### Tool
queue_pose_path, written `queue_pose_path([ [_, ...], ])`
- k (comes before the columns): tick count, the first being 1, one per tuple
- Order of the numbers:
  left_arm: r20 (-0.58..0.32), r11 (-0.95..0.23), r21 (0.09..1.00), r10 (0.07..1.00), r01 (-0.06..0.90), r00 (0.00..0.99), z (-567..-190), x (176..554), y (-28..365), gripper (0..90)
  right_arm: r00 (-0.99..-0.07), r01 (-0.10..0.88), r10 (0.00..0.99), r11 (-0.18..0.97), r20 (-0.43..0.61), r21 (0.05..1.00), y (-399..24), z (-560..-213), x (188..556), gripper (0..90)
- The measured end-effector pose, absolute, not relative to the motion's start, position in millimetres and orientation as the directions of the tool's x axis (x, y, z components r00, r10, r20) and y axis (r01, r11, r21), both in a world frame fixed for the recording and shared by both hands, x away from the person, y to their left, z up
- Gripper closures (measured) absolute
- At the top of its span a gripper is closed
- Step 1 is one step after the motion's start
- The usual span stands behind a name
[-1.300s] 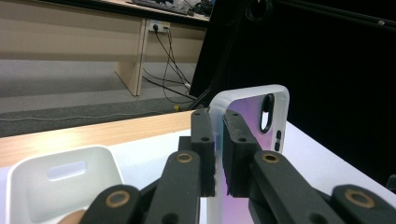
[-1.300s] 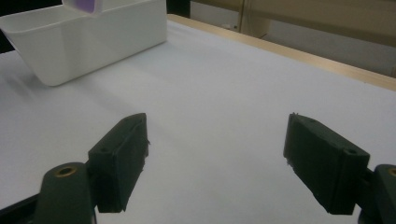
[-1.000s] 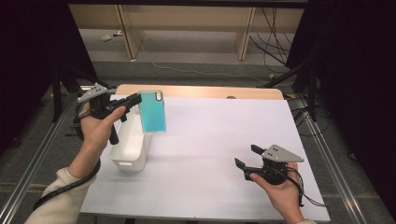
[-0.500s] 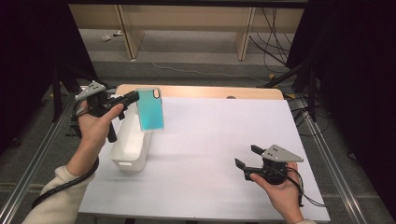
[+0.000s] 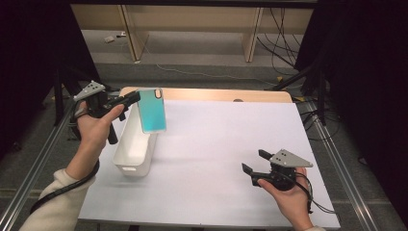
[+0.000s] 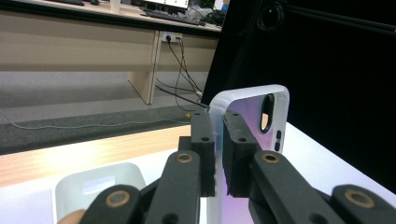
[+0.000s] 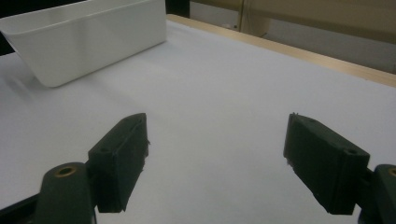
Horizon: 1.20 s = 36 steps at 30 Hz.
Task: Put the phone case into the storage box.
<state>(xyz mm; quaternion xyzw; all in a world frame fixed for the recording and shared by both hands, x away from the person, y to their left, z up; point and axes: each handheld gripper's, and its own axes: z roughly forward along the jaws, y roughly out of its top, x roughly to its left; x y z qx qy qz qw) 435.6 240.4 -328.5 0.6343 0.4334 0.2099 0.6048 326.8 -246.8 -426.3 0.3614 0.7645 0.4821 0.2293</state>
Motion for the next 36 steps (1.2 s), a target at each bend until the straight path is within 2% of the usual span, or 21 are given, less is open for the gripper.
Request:
queue_pose_path([
  [36,-0.225,0.090,0.958,0.825,0.271,0.519,-326.3,449.5,254.9,83.7,-0.637,0.325,0.771,0.261,0.006,0.909,-246.0,-428.5,327.8,23.1],
])
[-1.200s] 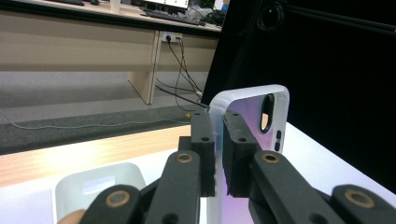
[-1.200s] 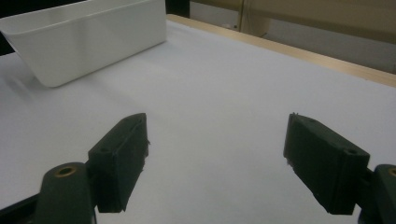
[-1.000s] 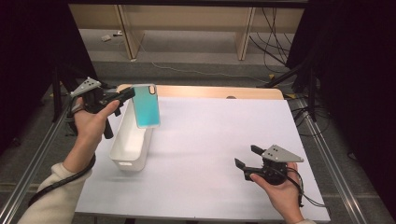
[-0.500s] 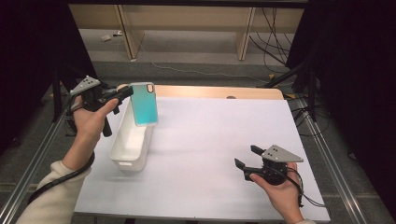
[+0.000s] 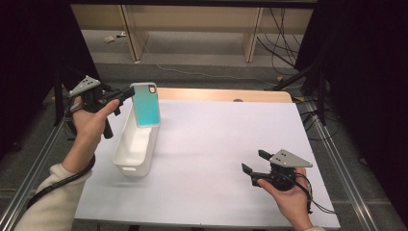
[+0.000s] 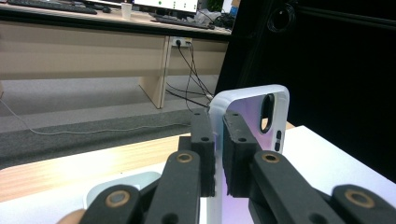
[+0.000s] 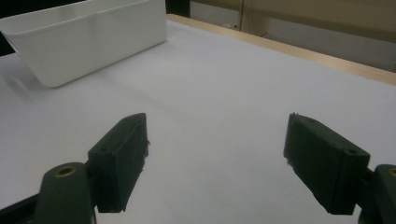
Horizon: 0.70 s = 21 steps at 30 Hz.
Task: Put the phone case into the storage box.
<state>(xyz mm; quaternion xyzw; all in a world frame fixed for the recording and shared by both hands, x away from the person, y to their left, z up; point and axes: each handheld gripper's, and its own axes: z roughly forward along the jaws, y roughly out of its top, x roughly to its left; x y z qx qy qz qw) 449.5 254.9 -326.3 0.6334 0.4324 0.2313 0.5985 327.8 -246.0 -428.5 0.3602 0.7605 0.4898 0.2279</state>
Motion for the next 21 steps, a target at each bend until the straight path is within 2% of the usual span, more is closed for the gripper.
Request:
queue_pose_path([
  [21,-0.218,0.086,0.958,0.838,0.274,0.501,-327.6,460.4,259.8,83.7,-0.638,0.337,0.770,0.255,0.020,0.906,-245.4,-428.6,327.1,23.1],
])
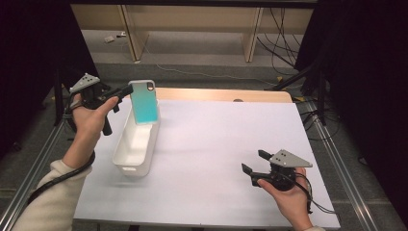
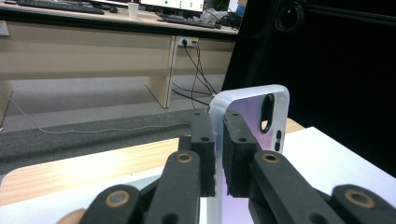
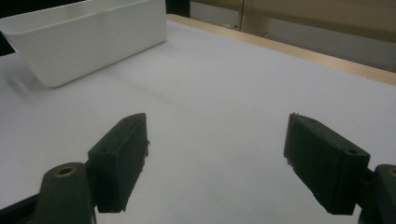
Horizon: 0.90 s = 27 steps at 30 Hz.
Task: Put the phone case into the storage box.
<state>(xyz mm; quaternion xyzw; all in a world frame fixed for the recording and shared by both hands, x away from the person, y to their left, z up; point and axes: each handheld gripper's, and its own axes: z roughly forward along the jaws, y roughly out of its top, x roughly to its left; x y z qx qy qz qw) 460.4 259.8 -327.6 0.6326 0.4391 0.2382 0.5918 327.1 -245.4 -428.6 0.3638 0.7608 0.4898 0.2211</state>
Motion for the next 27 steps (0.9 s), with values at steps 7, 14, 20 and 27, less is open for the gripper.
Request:
queue_pose_path([
  [7,-0.214,0.080,0.958,0.840,0.277,0.499,-328.6,464.4,261.7,83.7,-0.637,0.346,0.770,0.256,0.026,0.903,-245.0,-428.7,326.7,23.1],
  [14,-0.212,0.078,0.957,0.843,0.278,0.493,-329.8,467.4,264.0,83.7,-0.636,0.345,0.771,0.254,0.026,0.903,-245.0,-428.6,326.6,23.1],
  [20,-0.206,0.073,0.959,0.844,0.275,0.495,-330.4,469.8,265.2,83.7,-0.639,0.343,0.769,0.261,0.020,0.902,-244.7,-429.4,327.0,23.1],
  [27,-0.197,0.064,0.960,0.847,0.273,0.494,-330.5,473.8,266.2,83.7,-0.637,0.343,0.771,0.255,0.024,0.904,-244.4,-429.8,326.6,23.0],
])
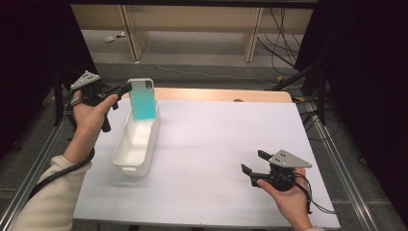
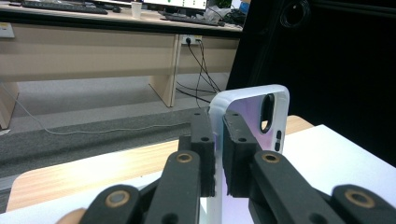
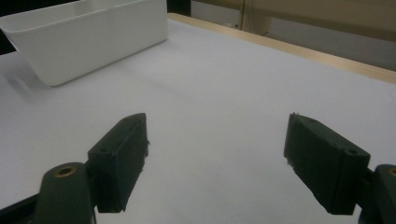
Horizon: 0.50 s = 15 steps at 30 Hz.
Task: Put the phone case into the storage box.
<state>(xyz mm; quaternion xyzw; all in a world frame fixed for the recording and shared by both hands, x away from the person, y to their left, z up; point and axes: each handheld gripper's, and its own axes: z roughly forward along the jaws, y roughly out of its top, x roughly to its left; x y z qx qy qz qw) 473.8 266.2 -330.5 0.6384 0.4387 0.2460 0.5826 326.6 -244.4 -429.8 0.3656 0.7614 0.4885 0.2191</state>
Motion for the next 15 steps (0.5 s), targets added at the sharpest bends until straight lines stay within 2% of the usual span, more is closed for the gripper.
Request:
queue_pose_path([
  [7,-0.193,0.058,0.959,0.848,0.277,0.494,-332.1,478.6,267.6,83.7,-0.637,0.365,0.770,0.268,0.029,0.892,-245.3,-428.4,325.5,23.1],
  [15,-0.190,0.054,0.959,0.851,0.277,0.490,-333.4,483.5,269.3,83.7,-0.642,0.347,0.766,0.244,0.040,0.906,-243.8,-430.6,327.0,23.0],
])
